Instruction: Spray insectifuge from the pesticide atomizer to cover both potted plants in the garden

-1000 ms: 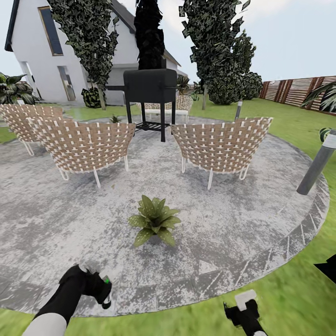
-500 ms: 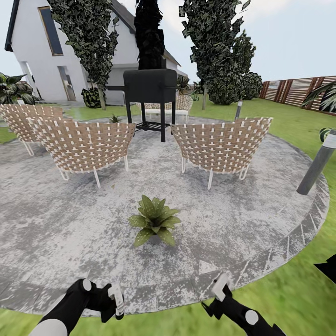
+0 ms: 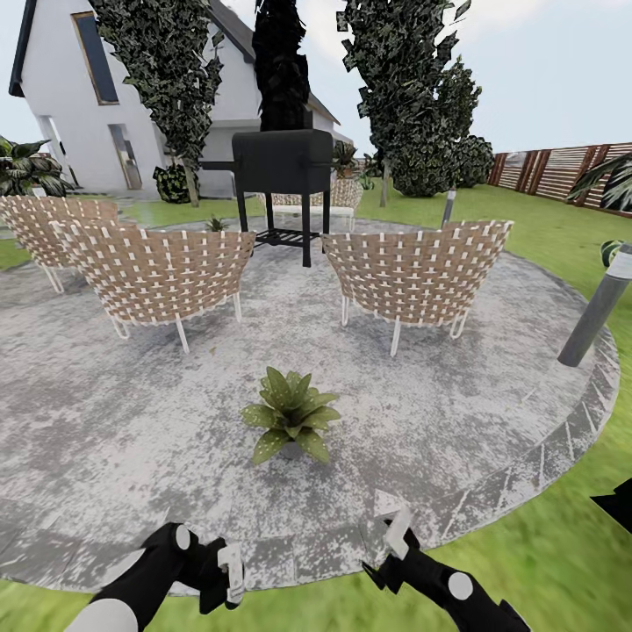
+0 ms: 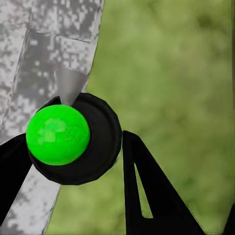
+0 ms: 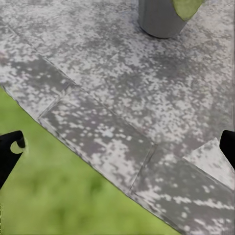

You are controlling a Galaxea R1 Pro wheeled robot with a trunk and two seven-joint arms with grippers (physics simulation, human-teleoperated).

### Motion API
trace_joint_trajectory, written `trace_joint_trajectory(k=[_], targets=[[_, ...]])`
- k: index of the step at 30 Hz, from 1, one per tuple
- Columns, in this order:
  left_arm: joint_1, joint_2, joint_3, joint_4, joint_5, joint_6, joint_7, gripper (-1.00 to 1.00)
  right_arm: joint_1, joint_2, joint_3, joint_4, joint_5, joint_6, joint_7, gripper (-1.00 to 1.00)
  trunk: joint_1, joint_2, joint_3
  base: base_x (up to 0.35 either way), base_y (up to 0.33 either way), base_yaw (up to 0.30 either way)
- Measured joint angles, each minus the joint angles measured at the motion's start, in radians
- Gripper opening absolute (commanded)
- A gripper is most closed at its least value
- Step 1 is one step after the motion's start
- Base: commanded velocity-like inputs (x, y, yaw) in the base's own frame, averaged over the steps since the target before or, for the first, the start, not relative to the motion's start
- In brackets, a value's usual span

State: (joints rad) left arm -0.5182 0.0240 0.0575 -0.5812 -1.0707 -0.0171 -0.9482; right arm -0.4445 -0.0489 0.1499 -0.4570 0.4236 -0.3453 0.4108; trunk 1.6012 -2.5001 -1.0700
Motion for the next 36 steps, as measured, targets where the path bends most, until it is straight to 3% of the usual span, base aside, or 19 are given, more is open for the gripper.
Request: trace_joint_trajectory(k=[3, 5, 9, 10, 14, 17, 19, 21, 24, 28, 30, 36], targets=[[-0.006, -0.008, -0.033, -0.001, 0.0, 0.0, -0.003, -1.0, 0.0, 0.018, 0.0, -0.006, 0.0, 0.002, 0.0, 1.0, 0.0, 0.0, 0.0, 0.0, 0.0, 0.0], [-0.009, -0.01, -0.036, -0.001, -0.001, 0.0, -0.004, -1.0, 0.0, 0.019, 0.0, -0.007, 0.0, 0.001, 0.014, 1.0, 0.0, 0.0, 0.0, 0.0, 0.0, 0.0], [-0.011, -0.014, -0.038, -0.002, -0.002, 0.0, -0.004, -1.0, 0.0, 0.022, -0.001, -0.036, 0.002, 0.0, 0.138, 1.0, 0.0, 0.0, 0.0, 0.0, 0.0, 0.0], [-0.011, -0.016, -0.038, -0.002, -0.002, 0.0, -0.004, -1.0, 0.0, 0.022, -0.001, -0.048, 0.003, -0.001, 0.16, -1.0, 0.0, 0.0, 0.0, 0.0, 0.0, 0.0], [-0.012, -0.022, -0.044, -0.002, -0.002, -0.001, -0.004, -1.0, 0.0, 0.025, -0.001, -0.061, 0.003, 0.0, 0.183, -1.0, 0.0, 0.0, 0.0, 0.0, 0.0, 0.0], [-0.012, -0.031, -0.101, -0.002, -0.001, 0.0, -0.004, -1.0, 0.0, 0.039, 0.0, -0.063, 0.004, 0.0, 0.193, -1.0, 0.0, 0.0, 0.0, 0.0, 0.0, 0.0], [-0.012, -0.037, -0.13, -0.002, -0.002, 0.0, -0.002, -1.0, 0.0, 0.056, 0.024, -0.064, 0.004, 0.0, 0.206, -1.0, 0.0, 0.0, 0.0, 0.0, 0.0, 0.0], [-0.012, -0.047, -0.147, -0.002, -0.002, 0.0, 0.002, -1.0, 0.0, 0.067, 0.073, -0.065, 0.004, 0.001, 0.215, -1.0, 0.0, 0.0, 0.0, 0.0, 0.0, 0.0], [-0.012, -0.062, -0.158, -0.003, -0.003, 0.0, 0.008, -1.0, -0.001, 0.088, 0.101, -0.065, 0.003, 0.001, 0.217, -1.0, 0.0, 0.0, 0.0, 0.0, 0.0, 0.0], [-0.012, -0.092, -0.162, -0.017, -0.002, 0.0, 0.018, -1.0, -0.001, 0.109, 0.106, -0.064, 0.002, 0.002, 0.218, -1.0, 0.0, 0.0, 0.0, 0.0, 0.0, 0.0], [-0.012, -0.109, -0.161, -0.018, -0.001, 0.001, 0.051, -1.0, -0.002, 0.119, 0.106, -0.065, 0.002, 0.002, 0.22, -1.0, 0.0, 0.0, 0.0, 0.0, 0.0, 0.0], [-0.012, -0.116, -0.162, -0.018, -0.002, 0.002, 0.094, -1.0, -0.001, 0.141, 0.106, -0.064, 0.002, 0.002, 0.221, -1.0, 0.0, 0.0, 0.0, 0.0, 0.0, 0.0]])
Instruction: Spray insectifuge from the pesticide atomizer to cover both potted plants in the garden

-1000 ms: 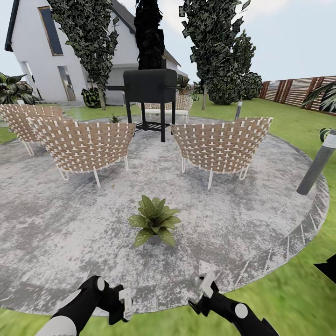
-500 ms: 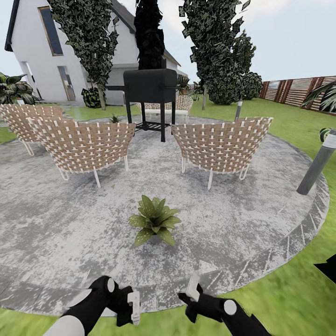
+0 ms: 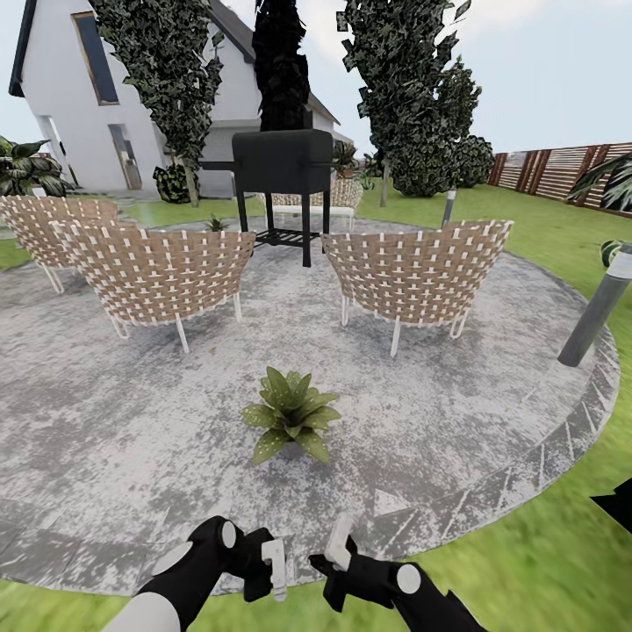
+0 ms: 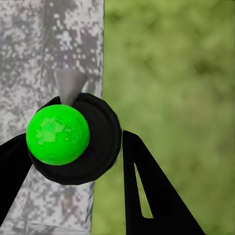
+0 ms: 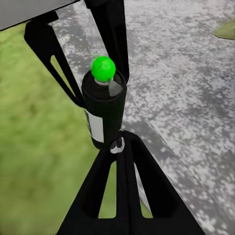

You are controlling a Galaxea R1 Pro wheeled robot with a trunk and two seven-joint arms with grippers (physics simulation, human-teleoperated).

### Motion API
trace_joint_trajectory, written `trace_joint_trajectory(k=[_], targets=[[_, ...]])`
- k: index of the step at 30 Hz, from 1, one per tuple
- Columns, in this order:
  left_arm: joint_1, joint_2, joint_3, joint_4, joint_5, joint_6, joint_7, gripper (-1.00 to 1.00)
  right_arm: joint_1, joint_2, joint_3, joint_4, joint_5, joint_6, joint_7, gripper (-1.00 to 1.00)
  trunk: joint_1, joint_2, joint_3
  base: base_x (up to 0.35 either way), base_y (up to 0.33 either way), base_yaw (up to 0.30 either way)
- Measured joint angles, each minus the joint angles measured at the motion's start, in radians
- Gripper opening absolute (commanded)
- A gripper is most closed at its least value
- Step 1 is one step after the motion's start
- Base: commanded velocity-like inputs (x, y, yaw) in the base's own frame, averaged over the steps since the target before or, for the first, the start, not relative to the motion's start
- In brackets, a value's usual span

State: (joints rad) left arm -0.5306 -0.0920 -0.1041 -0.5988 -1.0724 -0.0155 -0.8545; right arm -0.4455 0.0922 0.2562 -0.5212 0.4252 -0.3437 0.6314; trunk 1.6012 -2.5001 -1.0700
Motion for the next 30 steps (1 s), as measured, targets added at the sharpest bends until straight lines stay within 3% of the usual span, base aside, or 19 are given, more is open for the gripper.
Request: trace_joint_trajectory(k=[9, 20, 24, 30], targets=[[0.0, -0.006, -0.002, 0.0, 0.007, -0.03, -0.012, -1.0, 0.0, 0.003, 0.001, 0.0, 0.002, 0.0, 0.0, -1.0, 0.0, 0.0, 0.0, 0.0, 0.0, 0.0], [0.0, -0.031, -0.001, 0.009, 0.011, -0.062, -0.016, -1.0, 0.0, 0.003, 0.0, 0.0, 0.002, 0.0, 0.0, -1.0, 0.0, 0.0, 0.0, 0.0, 0.0, 0.0], [0.0, -0.035, -0.002, 0.002, 0.011, -0.063, -0.079, -1.0, 0.0, 0.003, 0.001, 0.0, 0.002, 0.0, 0.0, -1.0, 0.0, 0.0, 0.0, 0.0, 0.0, 0.0], [0.0, -0.041, -0.002, 0.0, 0.014, -0.073, -0.09, -1.0, 0.0, 0.003, 0.001, 0.0, 0.002, 0.0, 0.0, -1.0, 0.0, 0.0, 0.0, 0.0, 0.0, 0.0]])
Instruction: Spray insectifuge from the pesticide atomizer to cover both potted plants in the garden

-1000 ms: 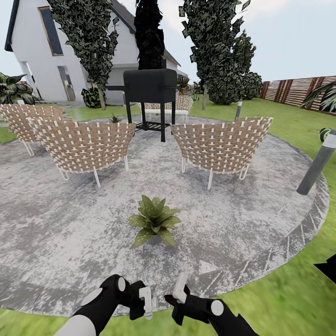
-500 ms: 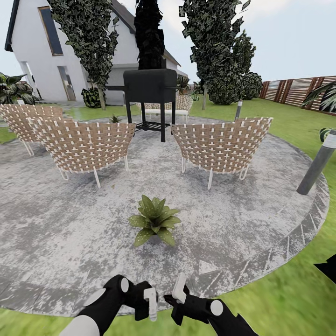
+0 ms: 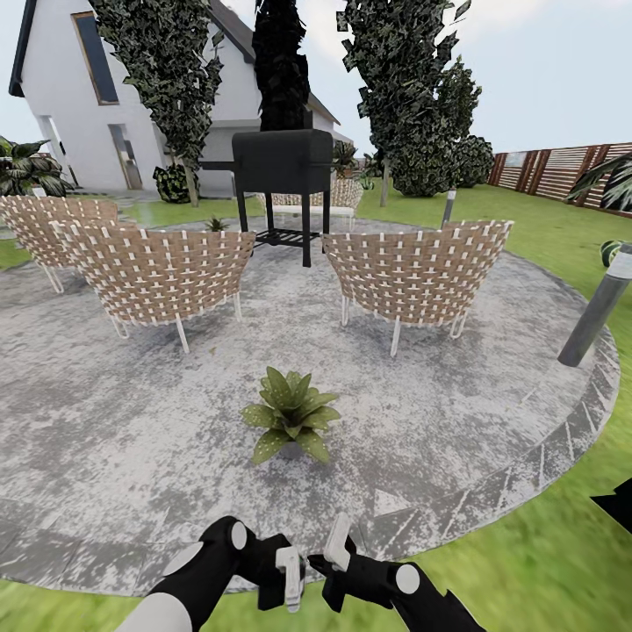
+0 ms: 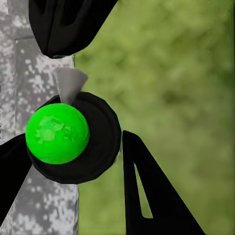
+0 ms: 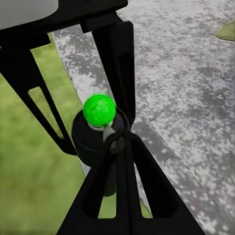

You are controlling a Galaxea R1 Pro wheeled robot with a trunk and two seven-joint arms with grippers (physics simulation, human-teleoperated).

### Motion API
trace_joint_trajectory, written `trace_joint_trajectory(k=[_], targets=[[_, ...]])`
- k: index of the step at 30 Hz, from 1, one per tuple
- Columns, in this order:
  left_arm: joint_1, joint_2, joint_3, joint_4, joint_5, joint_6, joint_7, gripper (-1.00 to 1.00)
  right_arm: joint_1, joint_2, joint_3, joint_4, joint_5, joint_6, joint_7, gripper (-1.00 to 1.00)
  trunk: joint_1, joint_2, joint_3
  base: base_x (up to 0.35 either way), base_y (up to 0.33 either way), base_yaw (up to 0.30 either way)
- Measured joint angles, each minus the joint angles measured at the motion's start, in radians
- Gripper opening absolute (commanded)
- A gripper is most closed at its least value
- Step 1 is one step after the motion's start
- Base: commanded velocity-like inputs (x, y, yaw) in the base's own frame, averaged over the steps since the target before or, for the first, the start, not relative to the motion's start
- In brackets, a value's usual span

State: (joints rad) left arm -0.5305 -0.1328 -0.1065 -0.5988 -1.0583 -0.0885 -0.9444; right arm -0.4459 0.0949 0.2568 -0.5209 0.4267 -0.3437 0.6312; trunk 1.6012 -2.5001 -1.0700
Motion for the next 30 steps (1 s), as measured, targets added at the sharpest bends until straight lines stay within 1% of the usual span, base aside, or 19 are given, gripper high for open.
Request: trace_joint_trajectory(k=[4, 16, 18, 21, 22, 23, 24, 25, 26, 29, 30], targets=[[0.0, -0.002, 0.001, -0.001, 0.003, -0.016, 0.001, -1.0, 0.0, 0.0, 0.0, 0.0, 0.0, 0.0, 0.0, -1.0, 0.0, 0.0, 0.0, 0.0, 0.0, 0.0], [0.0, -0.008, 0.002, -0.001, 0.004, -0.019, 0.005, -1.0, 0.001, 0.0, 0.0, 0.0, 0.0, 0.0, 0.0, -1.0, 0.0, 0.0, 0.0, 0.0, 0.0, 0.0], [0.0, -0.007, 0.003, -0.001, 0.003, -0.019, 0.005, -1.0, 0.0, 0.0, 0.0, 0.0, 0.0, 0.0, -0.001, -1.0, 0.0, 0.0, 0.0, 0.0, 0.0, 0.0], [0.0, 0.002, 0.004, 0.008, 0.003, -0.02, 0.006, -1.0, 0.001, 0.0, 0.0, 0.0, 0.0, 0.0, -0.001, -1.0, 0.0, 0.0, 0.0, 0.0, 0.0, 0.0], [0.0, 0.007, 0.005, 0.011, 0.002, -0.02, 0.006, -1.0, 0.0, 0.0, 0.0, 0.0, 0.0, 0.0, 0.0, -1.0, 0.0, 0.0, 0.0, 0.0, 0.0, 0.0], [0.0, 0.019, 0.007, 0.013, 0.0, -0.021, 0.006, -1.0, 0.0, 0.0, 0.001, 0.001, 0.0, 0.0, 0.0, -1.0, 0.0, 0.0, 0.0, 0.0, 0.0, 0.0], [0.001, 0.037, 0.008, 0.014, -0.002, -0.021, 0.006, -1.0, 0.0, 0.0, 0.001, 0.001, 0.0, 0.0, 0.0, -1.0, 0.0, 0.0, 0.0, 0.0, 0.0, 0.0], [0.001, 0.062, 0.009, 0.015, -0.002, -0.02, 0.007, -1.0, 0.0, 0.0, 0.001, 0.001, 0.001, 0.0, -0.001, -1.0, 0.0, 0.0, 0.0, 0.0, 0.0, 0.0], [0.002, 0.076, 0.01, 0.015, 0.001, -0.02, 0.007, -1.0, 0.0, 0.0, 0.001, 0.001, 0.001, 0.0, -0.001, -1.0, 0.0, 0.0, 0.0, 0.0, 0.0, 0.0], [0.009, 0.131, 0.013, 0.017, -0.001, -0.019, 0.007, -1.0, 0.0, -0.001, 0.0, 0.001, 0.001, 0.0, -0.001, -1.0, 0.0, 0.0, 0.0, 0.0, 0.0, 0.0], [0.009, 0.143, 0.016, 0.017, -0.001, -0.019, 0.006, -1.0, 0.0, -0.001, 0.0, 0.001, 0.002, 0.0, -0.001, -1.0, 0.0, 0.0, 0.0, 0.0, 0.0, 0.0]])
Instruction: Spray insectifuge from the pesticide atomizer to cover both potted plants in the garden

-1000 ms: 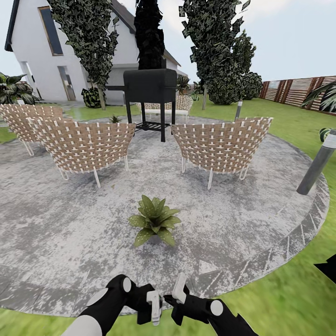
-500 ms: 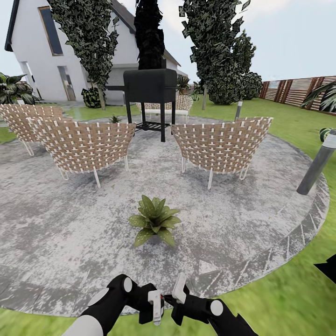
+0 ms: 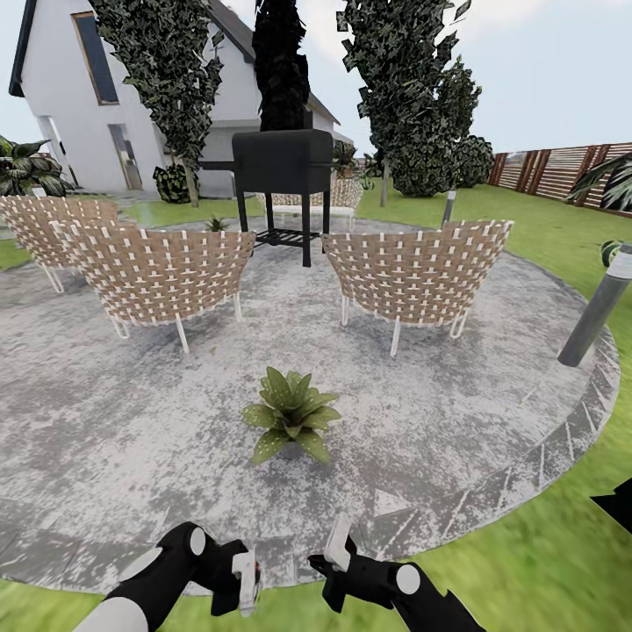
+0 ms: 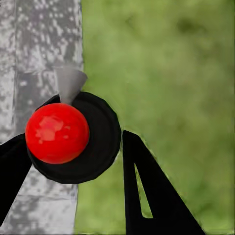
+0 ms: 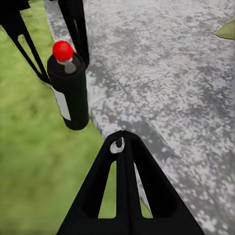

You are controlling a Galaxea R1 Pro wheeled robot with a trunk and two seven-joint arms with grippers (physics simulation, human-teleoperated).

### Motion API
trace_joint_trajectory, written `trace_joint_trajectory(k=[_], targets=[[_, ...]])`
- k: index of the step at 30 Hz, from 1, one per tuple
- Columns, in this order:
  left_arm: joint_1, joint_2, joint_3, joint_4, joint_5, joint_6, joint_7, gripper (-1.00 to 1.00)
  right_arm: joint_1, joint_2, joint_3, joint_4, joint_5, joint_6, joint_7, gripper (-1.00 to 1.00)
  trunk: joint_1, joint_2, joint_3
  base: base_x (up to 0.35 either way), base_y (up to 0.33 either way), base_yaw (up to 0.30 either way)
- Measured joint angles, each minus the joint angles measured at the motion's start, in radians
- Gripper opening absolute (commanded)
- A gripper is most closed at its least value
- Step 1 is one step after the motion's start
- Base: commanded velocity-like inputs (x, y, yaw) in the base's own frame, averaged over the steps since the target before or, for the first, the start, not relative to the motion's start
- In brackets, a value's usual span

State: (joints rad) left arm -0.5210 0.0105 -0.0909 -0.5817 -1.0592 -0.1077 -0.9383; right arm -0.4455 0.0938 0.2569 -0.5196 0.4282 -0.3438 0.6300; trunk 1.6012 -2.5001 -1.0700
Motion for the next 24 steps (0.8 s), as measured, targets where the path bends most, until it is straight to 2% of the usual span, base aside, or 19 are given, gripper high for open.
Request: trace_joint_trajectory(k=[6, 7, 9, 12, 14, 17, 18, 19, 21, 22, 24], targets=[[0.015, 0.12, 0.003, 0.002, 0.001, 0.003, 0.001, -1.0, 0.001, -0.008, -0.001, 0.004, 0.002, -0.001, -0.001, -1.0, 0.0, 0.0, 0.0, 0.0, 0.0, 0.0], [0.018, 0.132, 0.003, 0.002, 0.003, 0.003, 0.001, -1.0, 0.001, -0.008, -0.001, 0.004, 0.002, -0.001, -0.002, 1.0, 0.0, 0.0, 0.0, 0.0, 0.0, 0.0], [0.024, 0.162, 0.003, 0.011, 0.003, 0.003, 0.001, -1.0, 0.001, -0.012, -0.001, 0.005, 0.002, -0.001, -0.003, 1.0, 0.0, 0.0, 0.0, 0.0, 0.0, 0.0], [0.026, 0.181, 0.005, 0.042, 0.002, 0.007, 0.004, -1.0, 0.001, -0.026, -0.003, 0.004, 0.002, -0.001, -0.013, 1.0, 0.0, 0.0, 0.0, 0.0, 0.0, 0.0], [0.026, 0.184, 0.021, 0.054, 0.009, 0.011, 0.03, -1.0, 0.001, -0.049, -0.005, 0.004, 0.001, 0.001, -0.089, 1.0, 0.0, 0.0, 0.0, 0.0, 0.0, 0.0], [0.029, 0.175, 0.103, 0.078, 0.049, 0.012, 0.118, -1.0, 0.001, -0.08, -0.004, 0.019, 0.001, 0.004, -0.252, 1.0, 0.0, 0.0, 0.0, 0.0, 0.0, 0.0], [0.031, 0.17, 0.133, 0.114, 0.072, 0.011, 0.171, -1.0, 0.001, -0.099, -0.006, 0.054, -0.001, 0.003, -0.319, 1.0, 0.0, 0.0, 0.0, 0.0, 0.0, 0.0], [0.032, 0.166, 0.152, 0.142, 0.095, 0.01, 0.209, -1.0, 0.001, -0.108, -0.006, 0.087, -0.002, 0.003, -0.358, 1.0, 0.0, 0.0, 0.0, 0.0, 0.0, 0.0], [0.033, 0.159, 0.198, 0.217, 0.18, 0.002, 0.319, -1.0, 0.001, -0.118, -0.004, 0.188, -0.006, 0.002, -0.455, 1.0, 0.0, 0.0, 0.0, 0.0, 0.0, 0.0], [0.034, 0.157, 0.22, 0.268, 0.247, -0.004, 0.385, -1.0, 0.001, -0.12, -0.004, 0.257, -0.014, 0.001, -0.529, 1.0, 0.0, 0.0, 0.0, 0.0, 0.0, 0.0], [0.036, 0.156, 0.236, 0.331, 0.342, -0.012, 0.457, -1.0, 0.002, -0.12, -0.018, 0.361, -0.04, -0.001, -0.637, 1.0, 0.0, 0.0, 0.0, 0.0, 0.0, 0.0]])
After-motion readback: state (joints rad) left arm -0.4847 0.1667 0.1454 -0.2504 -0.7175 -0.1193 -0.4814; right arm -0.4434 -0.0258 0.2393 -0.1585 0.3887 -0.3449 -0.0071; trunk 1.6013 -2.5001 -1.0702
